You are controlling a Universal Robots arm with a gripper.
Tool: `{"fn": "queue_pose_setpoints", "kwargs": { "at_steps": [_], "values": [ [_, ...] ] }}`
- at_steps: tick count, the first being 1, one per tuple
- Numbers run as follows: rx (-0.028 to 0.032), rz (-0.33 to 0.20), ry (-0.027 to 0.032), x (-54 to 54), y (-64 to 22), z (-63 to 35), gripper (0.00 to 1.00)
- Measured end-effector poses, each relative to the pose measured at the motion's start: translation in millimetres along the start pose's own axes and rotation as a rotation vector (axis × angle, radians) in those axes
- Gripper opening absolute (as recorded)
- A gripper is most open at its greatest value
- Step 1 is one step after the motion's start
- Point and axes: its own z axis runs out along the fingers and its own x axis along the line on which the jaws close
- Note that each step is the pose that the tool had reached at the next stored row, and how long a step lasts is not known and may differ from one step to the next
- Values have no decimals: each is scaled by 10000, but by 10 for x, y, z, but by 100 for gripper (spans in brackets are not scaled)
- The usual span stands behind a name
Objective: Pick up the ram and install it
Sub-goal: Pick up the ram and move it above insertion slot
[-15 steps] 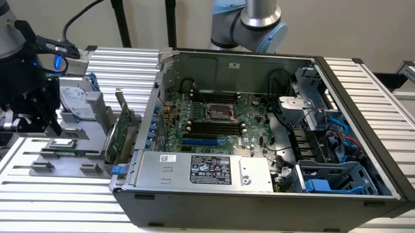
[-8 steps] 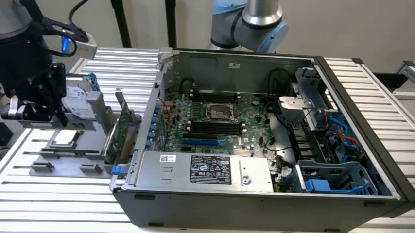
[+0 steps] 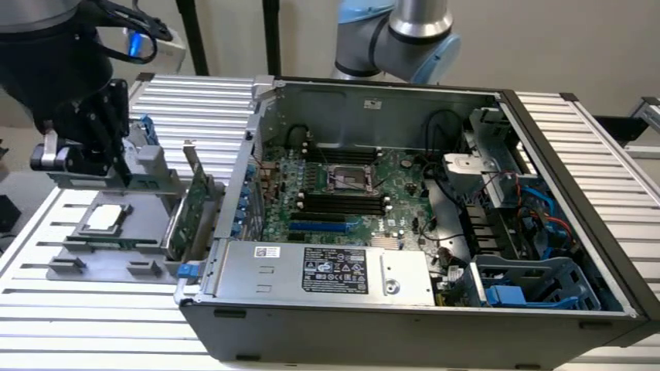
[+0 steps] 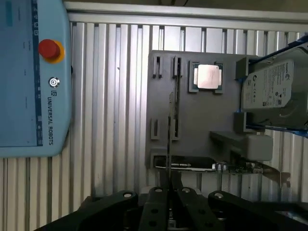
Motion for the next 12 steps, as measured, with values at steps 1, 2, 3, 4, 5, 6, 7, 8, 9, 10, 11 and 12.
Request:
{"fn": "queue_pose_setpoints", "kwargs": {
  "at_steps": [1,2,3,4,5,6,7,8,9,10,11,12],
  "values": [
    [3,-2,-34,2,-43,-22,0],
    [4,-4,-62,4,-89,-44,0],
    [3,-5,-85,6,-136,-62,0],
    [3,-5,-106,8,-180,-76,0],
    [4,-6,-125,10,-225,-89,0],
    [3,-7,-141,12,-269,-100,0],
    [4,-7,-155,14,-314,-110,0],
    [4,-9,-165,16,-359,-120,0],
    [4,-8,-173,17,-403,-128,0],
    [4,-8,-178,17,-448,-134,0],
    [4,-8,-182,18,-496,-141,0],
    [4,-9,-184,19,-542,-146,0]
  ]
}}
